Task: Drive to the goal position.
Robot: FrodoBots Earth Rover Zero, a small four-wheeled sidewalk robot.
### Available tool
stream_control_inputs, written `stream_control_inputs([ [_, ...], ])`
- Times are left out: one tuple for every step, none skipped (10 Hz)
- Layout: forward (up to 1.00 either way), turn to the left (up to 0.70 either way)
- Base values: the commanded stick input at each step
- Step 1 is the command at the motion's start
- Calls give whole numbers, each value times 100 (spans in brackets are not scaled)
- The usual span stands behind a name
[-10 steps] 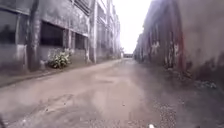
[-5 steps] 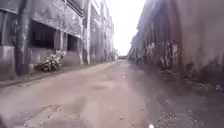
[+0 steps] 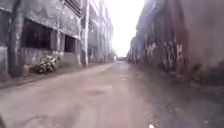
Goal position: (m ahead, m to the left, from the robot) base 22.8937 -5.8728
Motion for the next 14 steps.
stream_control_inputs([
  [50,0],
  [50,0],
  [50,0],
  [50,0],
  [50,0],
  [50,0],
  [50,0],
  [50,0],
  [50,0],
  [50,0],
  [50,0],
  [50,12],
  [50,38],
  [50,50],
])
